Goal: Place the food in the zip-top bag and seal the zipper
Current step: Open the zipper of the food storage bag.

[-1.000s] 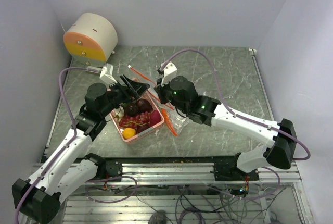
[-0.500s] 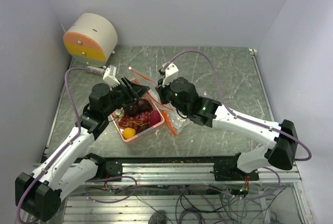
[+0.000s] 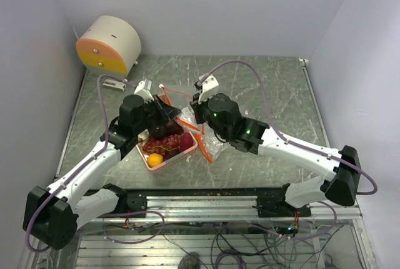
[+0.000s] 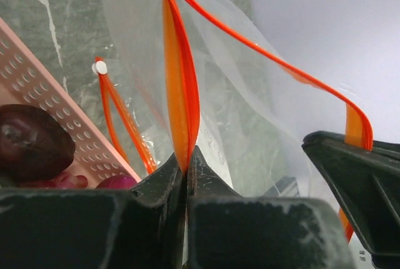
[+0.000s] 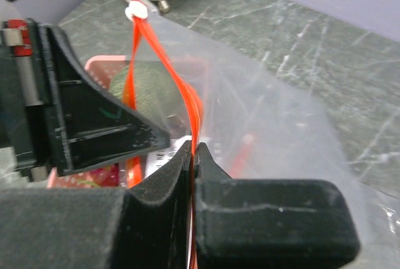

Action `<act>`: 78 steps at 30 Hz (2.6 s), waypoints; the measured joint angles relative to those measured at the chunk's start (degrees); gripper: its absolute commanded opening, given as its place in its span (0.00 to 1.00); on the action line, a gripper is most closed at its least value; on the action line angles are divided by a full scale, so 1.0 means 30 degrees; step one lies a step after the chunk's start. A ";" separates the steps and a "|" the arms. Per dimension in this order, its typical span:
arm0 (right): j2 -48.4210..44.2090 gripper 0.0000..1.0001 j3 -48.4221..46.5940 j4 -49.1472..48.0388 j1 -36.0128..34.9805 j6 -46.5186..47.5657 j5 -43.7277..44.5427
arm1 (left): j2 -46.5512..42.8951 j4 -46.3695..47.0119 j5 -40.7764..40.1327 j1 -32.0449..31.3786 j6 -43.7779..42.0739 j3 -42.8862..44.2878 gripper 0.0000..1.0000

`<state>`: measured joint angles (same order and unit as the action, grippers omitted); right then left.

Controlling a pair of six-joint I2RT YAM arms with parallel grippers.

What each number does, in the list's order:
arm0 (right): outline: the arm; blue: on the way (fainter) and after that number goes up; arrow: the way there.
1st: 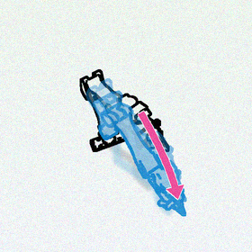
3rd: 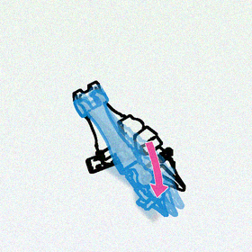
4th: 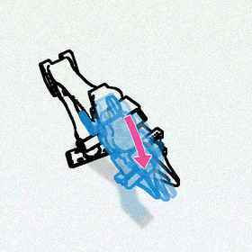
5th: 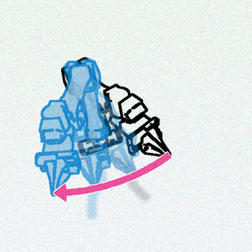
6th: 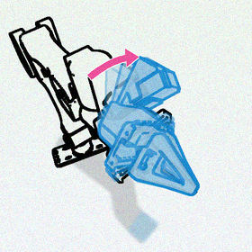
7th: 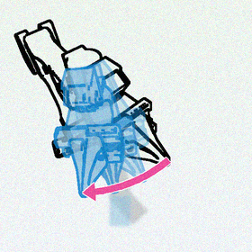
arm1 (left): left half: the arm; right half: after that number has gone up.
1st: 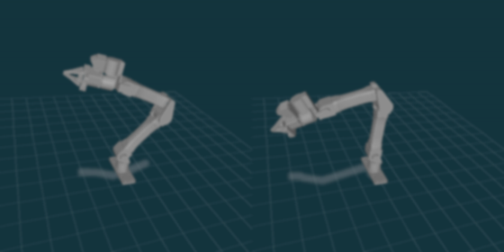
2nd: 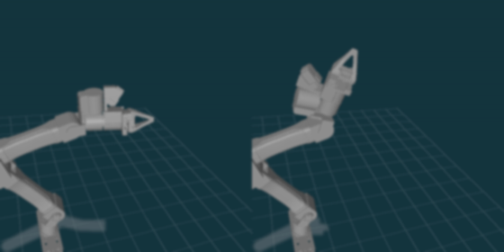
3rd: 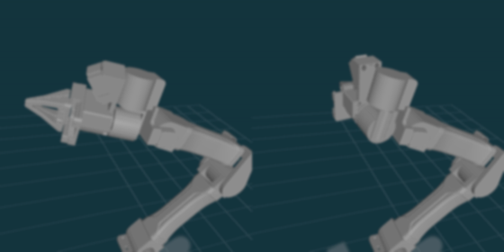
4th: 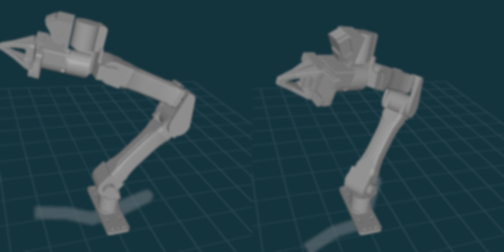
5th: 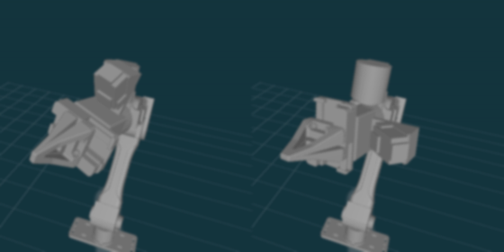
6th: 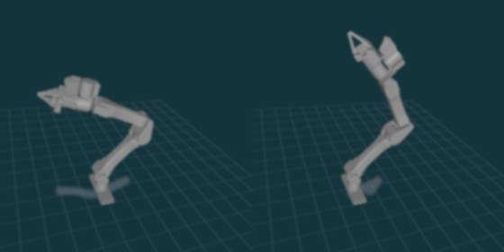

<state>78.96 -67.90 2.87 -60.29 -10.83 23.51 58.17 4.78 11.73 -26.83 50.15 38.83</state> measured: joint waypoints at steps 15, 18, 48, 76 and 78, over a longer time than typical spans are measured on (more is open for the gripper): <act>0.0831 0.00 0.2047 -0.5282 -0.0393 0.4816 1.2138 | -0.2288 -1.1103 -0.1464 -0.0262 -0.5974 0.7555 0.08; 0.1421 0.27 0.2047 -0.6018 -0.0459 0.5231 1.3078 | -0.2164 -1.2553 -0.1472 -0.0284 -0.6681 0.7737 0.09; 0.3847 0.62 -0.2040 -0.2433 0.0197 0.4036 0.7832 | -0.0634 -1.4498 0.1180 -0.0270 -0.9522 1.2633 0.07; -0.1348 0.85 0.1909 -0.1734 0.3096 -0.0947 -0.8597 | 0.0401 -1.8549 -0.3869 -0.0321 -1.1657 1.3209 0.07; -0.2280 0.86 0.1858 -0.1996 0.3104 -0.0991 -0.8743 | 0.0401 -1.8557 -0.4269 -0.0321 -1.1664 1.3209 0.07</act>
<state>72.12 -62.33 -3.11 -50.98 -13.80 -2.72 59.37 -50.89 -1.08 -27.79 15.16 78.46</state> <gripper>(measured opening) 0.843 0.078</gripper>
